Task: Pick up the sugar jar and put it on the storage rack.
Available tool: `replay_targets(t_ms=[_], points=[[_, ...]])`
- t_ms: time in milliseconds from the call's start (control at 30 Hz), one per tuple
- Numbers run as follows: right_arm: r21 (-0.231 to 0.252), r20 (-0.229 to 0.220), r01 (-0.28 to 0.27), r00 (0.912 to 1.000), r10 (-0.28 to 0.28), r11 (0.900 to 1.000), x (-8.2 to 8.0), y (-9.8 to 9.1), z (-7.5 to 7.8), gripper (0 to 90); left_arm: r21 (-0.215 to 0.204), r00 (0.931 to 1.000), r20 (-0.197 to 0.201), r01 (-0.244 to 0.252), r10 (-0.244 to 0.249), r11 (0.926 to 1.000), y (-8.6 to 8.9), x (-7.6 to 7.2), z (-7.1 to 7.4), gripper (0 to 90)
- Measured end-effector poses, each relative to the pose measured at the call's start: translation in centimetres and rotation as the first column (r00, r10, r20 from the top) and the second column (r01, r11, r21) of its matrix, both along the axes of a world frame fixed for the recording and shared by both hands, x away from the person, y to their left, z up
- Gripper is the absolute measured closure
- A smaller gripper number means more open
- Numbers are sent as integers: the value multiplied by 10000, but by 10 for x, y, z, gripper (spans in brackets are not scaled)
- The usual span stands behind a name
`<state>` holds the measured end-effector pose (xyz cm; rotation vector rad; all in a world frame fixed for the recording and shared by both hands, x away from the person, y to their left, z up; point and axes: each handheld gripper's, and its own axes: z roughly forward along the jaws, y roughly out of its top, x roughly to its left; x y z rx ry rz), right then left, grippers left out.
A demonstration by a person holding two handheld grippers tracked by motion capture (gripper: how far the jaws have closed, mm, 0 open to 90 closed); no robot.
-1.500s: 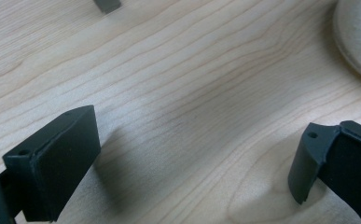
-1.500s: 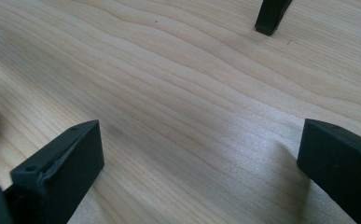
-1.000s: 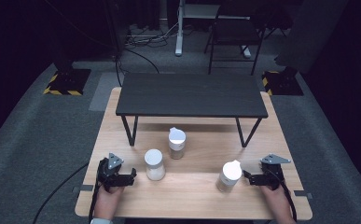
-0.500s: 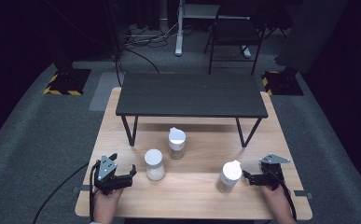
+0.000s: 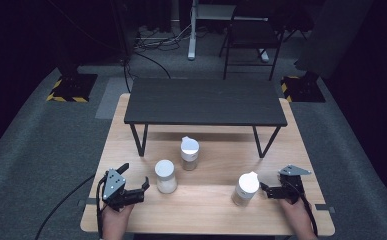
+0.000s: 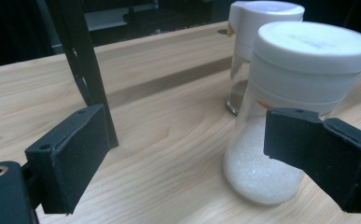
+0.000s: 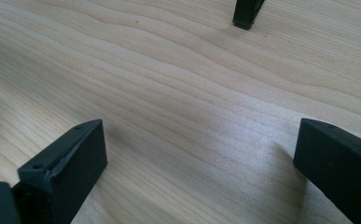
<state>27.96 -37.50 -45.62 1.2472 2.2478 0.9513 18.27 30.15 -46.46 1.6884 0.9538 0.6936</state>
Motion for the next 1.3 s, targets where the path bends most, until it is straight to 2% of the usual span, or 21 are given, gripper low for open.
replay_targets(t_ms=[233,467,667,967,1300], points=[[-12,4,9,10000,-9,10000,0,0,0,24,-656,9991,399,183,-157,9977,-2,1,0,70],[-10,4,35,10000,-35,10000,0,1,0,24,-866,9975,541,509,-464,9949,-10,7,2,70],[-7,-1,89,10000,-89,10000,0,1,0,24,-871,9943,652,898,-843,9921,-19,13,5,73],[-2,-3,147,9999,-147,9999,-1,2,0,24,-997,9908,686,1231,-1166,9874,-31,21,5,71],[-15,1,191,9998,-191,9998,-1,3,0,24,-766,9878,641,1470,-1422,9862,-46,28,6,69]])
